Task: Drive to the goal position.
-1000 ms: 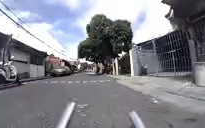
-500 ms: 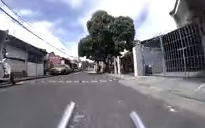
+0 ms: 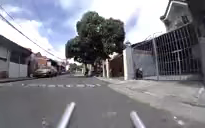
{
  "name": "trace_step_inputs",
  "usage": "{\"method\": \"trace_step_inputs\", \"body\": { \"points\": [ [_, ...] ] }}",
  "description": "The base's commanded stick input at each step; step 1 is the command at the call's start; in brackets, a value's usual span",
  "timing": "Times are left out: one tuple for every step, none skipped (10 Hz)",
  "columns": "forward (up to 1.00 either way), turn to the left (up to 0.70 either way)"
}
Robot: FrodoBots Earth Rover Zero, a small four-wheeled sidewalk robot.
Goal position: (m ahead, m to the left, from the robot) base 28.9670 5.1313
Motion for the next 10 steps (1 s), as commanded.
{"method": "trace_step_inputs", "body": {
  "points": [
    [1.00, 0.00],
    [1.00, 0.00],
    [1.00, 0.00],
    [1.00, 0.00],
    [1.00, 0.13],
    [1.00, 0.30],
    [1.00, 0.40],
    [1.00, 0.40],
    [1.00, 0.23],
    [1.00, 0.05]
  ]
}}
